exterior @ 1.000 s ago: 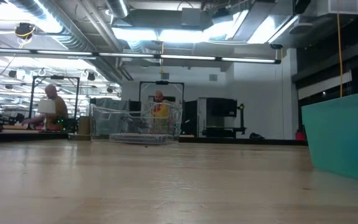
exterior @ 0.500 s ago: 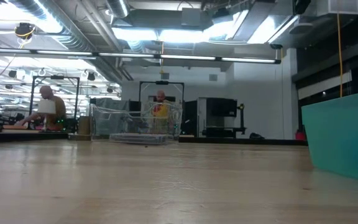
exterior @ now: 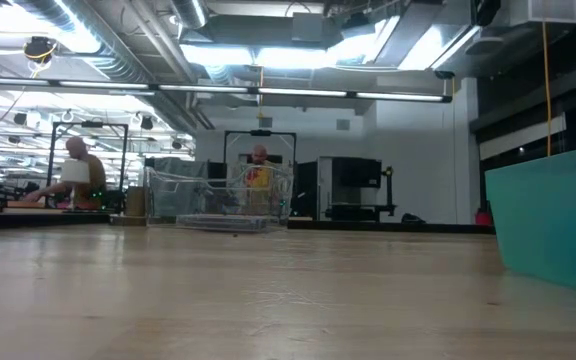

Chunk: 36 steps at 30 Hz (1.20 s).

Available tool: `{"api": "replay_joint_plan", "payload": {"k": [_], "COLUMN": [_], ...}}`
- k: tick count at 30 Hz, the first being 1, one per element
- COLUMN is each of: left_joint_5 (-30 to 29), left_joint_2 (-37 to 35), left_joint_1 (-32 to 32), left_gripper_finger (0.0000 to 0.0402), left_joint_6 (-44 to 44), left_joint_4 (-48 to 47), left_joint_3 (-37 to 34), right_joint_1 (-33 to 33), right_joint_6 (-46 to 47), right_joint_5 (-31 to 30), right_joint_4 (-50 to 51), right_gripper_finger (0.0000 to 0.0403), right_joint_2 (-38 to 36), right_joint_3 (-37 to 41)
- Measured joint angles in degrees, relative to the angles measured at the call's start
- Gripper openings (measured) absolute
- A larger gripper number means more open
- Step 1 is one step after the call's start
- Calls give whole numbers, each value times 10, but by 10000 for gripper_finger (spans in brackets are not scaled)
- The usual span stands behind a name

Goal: Pick & place jewel cases by type
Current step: Put the black cd case into the transparent bin

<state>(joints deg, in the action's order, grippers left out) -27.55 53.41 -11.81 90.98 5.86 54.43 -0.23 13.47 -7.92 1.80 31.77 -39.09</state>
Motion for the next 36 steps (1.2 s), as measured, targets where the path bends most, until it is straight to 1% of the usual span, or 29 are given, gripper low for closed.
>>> {"api": "replay_joint_plan", "payload": {"k": [9,12,20,27,36], "left_joint_5": [1,1,2,2,20], "left_joint_2": [0,0,0,0,0], "left_joint_1": [-26,-36,-51,-51,-51], "left_gripper_finger": [27,27,27,27,27], "left_joint_6": [87,111,127,87,-43], "left_joint_4": [2,4,4,4,4], "left_joint_3": [0,0,0,0,0], "right_joint_1": [0,0,0,0,0], "right_joint_6": [0,0,0,1,15], "right_joint_5": [-2,-11,-16,-16,-16], "right_joint_4": [0,0,-1,-1,9], "right_gripper_finger": [7,7,7,7,7], "right_joint_2": [0,0,0,0,0], "right_joint_3": [0,0,0,0,0]}}
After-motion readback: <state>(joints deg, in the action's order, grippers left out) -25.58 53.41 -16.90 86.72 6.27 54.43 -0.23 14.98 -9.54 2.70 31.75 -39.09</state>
